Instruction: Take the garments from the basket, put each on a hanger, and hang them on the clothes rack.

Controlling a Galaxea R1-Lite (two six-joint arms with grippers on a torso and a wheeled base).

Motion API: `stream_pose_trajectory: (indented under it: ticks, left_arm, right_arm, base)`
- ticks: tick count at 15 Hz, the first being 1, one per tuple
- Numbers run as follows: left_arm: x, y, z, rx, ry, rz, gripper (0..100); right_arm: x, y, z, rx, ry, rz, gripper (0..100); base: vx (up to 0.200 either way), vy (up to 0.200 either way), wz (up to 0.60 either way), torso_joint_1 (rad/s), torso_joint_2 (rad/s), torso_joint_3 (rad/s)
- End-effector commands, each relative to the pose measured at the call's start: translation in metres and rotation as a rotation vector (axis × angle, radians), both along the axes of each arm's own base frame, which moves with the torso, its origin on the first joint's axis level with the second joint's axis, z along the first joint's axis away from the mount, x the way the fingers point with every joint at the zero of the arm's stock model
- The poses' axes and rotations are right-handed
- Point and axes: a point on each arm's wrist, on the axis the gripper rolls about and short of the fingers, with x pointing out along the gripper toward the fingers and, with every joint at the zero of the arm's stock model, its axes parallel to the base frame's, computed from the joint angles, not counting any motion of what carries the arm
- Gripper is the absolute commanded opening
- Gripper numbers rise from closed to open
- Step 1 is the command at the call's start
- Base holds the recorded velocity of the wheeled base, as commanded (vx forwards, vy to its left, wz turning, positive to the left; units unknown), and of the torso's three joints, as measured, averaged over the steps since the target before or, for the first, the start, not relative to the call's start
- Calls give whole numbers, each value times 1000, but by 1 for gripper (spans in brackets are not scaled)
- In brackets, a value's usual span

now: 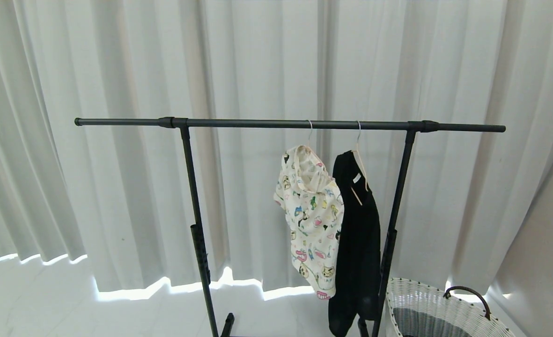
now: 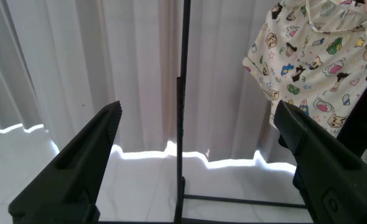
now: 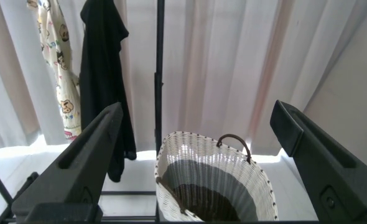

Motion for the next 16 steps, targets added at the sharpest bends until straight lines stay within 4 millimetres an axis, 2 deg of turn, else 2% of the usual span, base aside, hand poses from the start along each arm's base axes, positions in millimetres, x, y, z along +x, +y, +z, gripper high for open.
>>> stream_pose_trajectory:
  ticks: [1, 16]
  left_arm:
    - [0, 0, 0, 0, 1, 0, 100]
    - [0, 0, 0, 0, -1, 0, 100]
  right_arm:
    - [0, 0, 0, 0, -1, 1, 100]
    - [0, 0, 0, 0, -1, 1, 100]
  base:
    - [0, 0, 0, 0, 0, 0]
    - [0, 0, 0, 0, 0, 0]
